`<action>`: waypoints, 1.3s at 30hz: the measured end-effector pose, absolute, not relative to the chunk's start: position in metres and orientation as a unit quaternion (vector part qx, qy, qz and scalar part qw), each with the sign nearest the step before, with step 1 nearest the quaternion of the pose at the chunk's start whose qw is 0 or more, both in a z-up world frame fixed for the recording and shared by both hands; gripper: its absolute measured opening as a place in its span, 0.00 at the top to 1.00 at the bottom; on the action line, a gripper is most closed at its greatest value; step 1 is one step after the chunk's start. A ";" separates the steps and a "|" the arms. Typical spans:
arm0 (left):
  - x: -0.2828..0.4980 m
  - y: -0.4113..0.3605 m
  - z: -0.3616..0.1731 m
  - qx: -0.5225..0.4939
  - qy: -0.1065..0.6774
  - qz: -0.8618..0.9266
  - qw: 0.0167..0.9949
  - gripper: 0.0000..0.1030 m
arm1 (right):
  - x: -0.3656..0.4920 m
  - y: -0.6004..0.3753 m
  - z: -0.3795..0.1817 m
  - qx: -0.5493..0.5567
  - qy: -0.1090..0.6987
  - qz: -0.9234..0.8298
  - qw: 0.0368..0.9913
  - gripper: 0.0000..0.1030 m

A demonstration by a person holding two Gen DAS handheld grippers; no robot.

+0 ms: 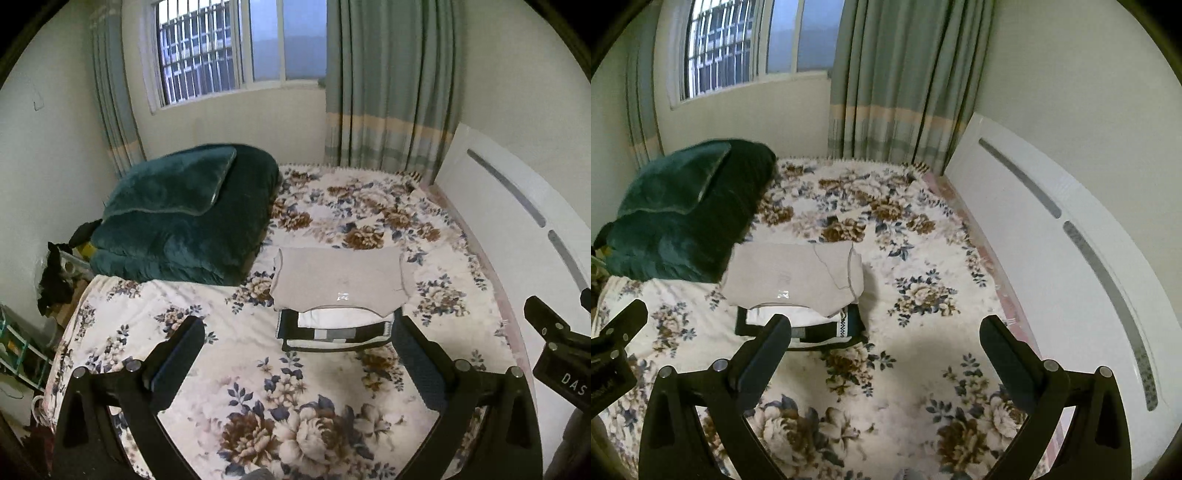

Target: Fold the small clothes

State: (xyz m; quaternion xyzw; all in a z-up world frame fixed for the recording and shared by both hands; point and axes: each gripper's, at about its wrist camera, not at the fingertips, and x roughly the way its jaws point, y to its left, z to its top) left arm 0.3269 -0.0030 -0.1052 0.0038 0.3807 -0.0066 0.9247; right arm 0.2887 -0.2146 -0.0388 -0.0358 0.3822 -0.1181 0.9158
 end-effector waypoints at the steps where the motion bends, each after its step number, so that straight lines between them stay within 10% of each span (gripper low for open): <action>1: 0.319 -0.003 -0.100 0.003 0.378 -0.005 0.926 0.00 | 0.278 -0.215 -0.029 -0.036 0.377 -0.118 0.918 0.00; 17: 0.215 -0.007 -0.021 -0.009 0.322 -0.005 0.947 0.00 | 0.133 -0.216 0.093 -0.038 0.289 -0.103 0.951 0.00; 39: 0.177 -0.007 0.001 -0.004 0.312 0.005 0.950 0.00 | 0.095 -0.210 0.112 -0.030 0.287 -0.073 0.955 0.00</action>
